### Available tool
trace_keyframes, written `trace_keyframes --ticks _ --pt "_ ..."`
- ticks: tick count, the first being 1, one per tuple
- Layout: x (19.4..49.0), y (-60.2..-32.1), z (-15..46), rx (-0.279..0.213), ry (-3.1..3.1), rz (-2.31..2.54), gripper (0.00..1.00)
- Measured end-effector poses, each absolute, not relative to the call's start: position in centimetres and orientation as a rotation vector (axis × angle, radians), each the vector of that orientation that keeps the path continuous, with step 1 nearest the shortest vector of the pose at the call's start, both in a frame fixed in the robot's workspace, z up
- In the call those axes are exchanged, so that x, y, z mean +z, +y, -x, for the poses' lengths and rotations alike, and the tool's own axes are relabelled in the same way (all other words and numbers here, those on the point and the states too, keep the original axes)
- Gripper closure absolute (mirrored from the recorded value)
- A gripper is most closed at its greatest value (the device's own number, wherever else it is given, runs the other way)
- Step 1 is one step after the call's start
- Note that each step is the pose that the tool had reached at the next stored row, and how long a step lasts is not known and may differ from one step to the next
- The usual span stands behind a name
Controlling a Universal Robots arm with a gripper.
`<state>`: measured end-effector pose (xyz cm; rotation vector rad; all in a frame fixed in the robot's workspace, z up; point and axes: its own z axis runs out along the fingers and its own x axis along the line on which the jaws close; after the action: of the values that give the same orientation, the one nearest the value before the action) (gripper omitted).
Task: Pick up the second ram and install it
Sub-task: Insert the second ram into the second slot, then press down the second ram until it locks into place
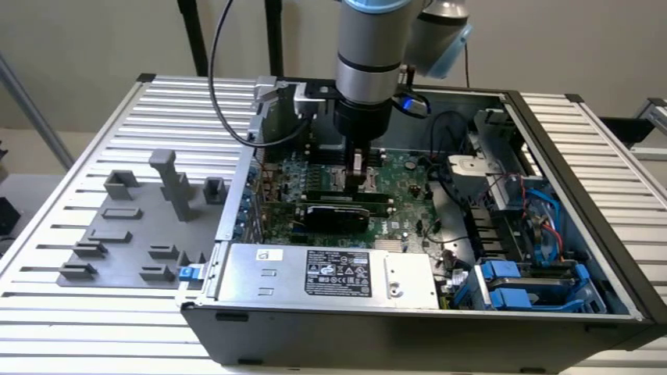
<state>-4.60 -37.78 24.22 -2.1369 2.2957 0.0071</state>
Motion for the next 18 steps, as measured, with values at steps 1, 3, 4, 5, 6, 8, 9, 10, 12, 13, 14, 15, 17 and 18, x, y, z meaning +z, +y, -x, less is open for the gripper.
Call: trace_keyframes --ticks 1,3,4,5,6,8,9,10,12,13,14,15,17,18 --pt "24.3 -37.78 4.6 0.007 2.296 2.137 0.0" --pt "24.3 -37.78 4.6 0.007 2.296 2.137 1.0" --pt "24.3 -37.78 4.6 0.007 2.296 2.137 1.0" --pt "24.3 -37.78 4.6 0.007 2.296 2.137 1.0" --pt "24.3 -37.78 4.6 0.007 2.296 2.137 1.0" --pt "24.3 -37.78 4.6 0.007 2.296 2.137 1.0" --pt "24.3 -37.78 4.6 0.007 2.296 2.137 1.0" --pt "24.3 -37.78 4.6 0.007 2.296 2.137 1.0" --pt "24.3 -37.78 4.61 0.007 2.296 2.137 1.0" --pt "24.3 -37.78 4.6 0.007 2.296 2.137 1.0" --pt "24.3 -37.78 4.6 0.007 2.296 2.137 1.0" --pt "24.3 -37.78 4.6 0.007 2.296 2.137 1.0" --pt "24.3 -37.78 4.6 0.007 2.296 2.137 1.0" --pt "24.3 -37.78 4.6 0.007 2.296 2.137 1.0"
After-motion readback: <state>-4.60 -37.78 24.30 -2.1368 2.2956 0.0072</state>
